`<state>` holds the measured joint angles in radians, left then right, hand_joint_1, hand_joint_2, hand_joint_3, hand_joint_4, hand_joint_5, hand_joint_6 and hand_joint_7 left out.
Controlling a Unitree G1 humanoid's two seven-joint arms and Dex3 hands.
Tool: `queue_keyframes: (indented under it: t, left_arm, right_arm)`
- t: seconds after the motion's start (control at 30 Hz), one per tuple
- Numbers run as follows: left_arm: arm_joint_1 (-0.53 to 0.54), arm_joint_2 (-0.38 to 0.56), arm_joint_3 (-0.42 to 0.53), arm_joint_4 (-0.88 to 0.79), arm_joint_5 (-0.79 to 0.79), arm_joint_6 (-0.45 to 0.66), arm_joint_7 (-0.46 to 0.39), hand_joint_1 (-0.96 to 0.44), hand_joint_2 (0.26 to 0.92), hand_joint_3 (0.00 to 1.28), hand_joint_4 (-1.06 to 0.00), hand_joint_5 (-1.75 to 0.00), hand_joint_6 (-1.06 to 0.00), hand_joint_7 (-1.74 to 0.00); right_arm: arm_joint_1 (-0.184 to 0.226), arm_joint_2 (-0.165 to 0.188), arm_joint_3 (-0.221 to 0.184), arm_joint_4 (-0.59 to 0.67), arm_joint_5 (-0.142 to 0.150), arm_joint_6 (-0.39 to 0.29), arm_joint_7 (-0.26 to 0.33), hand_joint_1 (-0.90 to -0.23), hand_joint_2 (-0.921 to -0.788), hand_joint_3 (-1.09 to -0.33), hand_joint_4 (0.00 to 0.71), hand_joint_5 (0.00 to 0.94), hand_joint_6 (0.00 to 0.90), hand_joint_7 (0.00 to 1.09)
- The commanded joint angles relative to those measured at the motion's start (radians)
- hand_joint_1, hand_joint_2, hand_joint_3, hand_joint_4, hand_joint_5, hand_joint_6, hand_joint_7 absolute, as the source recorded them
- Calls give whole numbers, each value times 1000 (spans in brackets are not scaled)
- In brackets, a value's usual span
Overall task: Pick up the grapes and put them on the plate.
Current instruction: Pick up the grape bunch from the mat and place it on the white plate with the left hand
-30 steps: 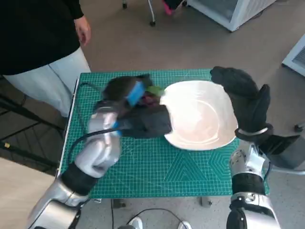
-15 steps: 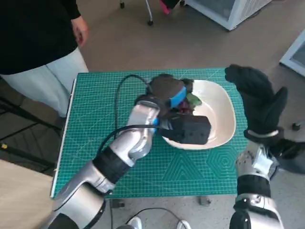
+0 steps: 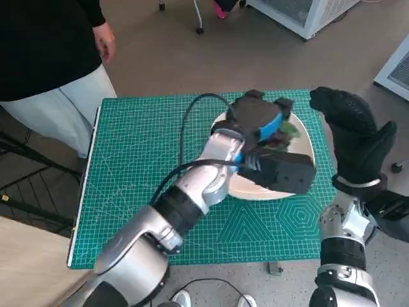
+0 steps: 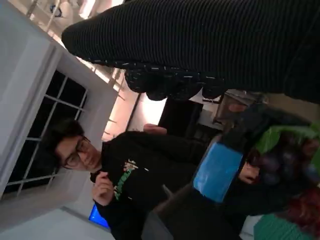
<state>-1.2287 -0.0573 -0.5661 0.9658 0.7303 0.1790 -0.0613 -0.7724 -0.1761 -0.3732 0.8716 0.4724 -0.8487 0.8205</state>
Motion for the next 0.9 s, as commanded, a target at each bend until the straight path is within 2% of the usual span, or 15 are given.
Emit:
queue_keyframes:
  t: [0.03, 0.23, 0.5, 0.7, 0.73, 0.8, 0.83, 0.9]
  left_arm:
    - [-41, -15, 18, 60, -24, -27, 26, 2, 921, 410, -269, -1593, -271, -1560]
    - [-65, -24, 15, 114, -33, -24, 20, 2, 921, 420, -258, -1603, -259, -1572]
    - [-74, -23, 1, 149, -21, -21, 26, 2, 921, 384, -299, -1554, -299, -1531]
    - [-81, -27, 11, 168, -40, -17, -5, 18, 921, 307, -410, -1571, -383, -1271]
    - [-82, -28, 16, 169, -47, -13, -17, -12, 921, 280, -428, -1497, -387, -1170]
    - [-84, -30, 24, 172, -59, -6, -45, -143, 921, 208, -458, -1243, -408, -855]
    - [-86, -31, 25, 174, -62, -4, -57, -253, 921, 171, -453, -1039, -416, -669]
    - [-92, -31, 20, 176, -62, 4, -82, -384, 921, 136, -413, -656, -412, -392]
  right_arm:
    - [34, 8, 5, -10, -1, 6, -18, -583, -921, -592, 326, 1, 418, 0]
    - [38, 5, 8, -17, 1, 9, -20, -581, -921, -600, 324, 0, 413, 0]
    - [38, 6, 16, -15, -3, 17, -23, -579, -921, -610, 316, 0, 407, 0]
    - [39, 7, 21, -13, -3, 25, -23, -576, -921, -615, 311, 0, 403, 0]
    - [38, 7, 22, -12, -3, 26, -22, -576, -921, -615, 311, 0, 403, 0]
    - [38, 8, 23, -11, -2, 28, -21, -576, -921, -616, 311, 0, 403, 0]
    - [38, 8, 24, -10, -2, 29, -21, -576, -921, -616, 311, 0, 403, 0]
    - [37, 9, 25, -10, -2, 31, -22, -576, -921, -616, 311, 0, 403, 0]
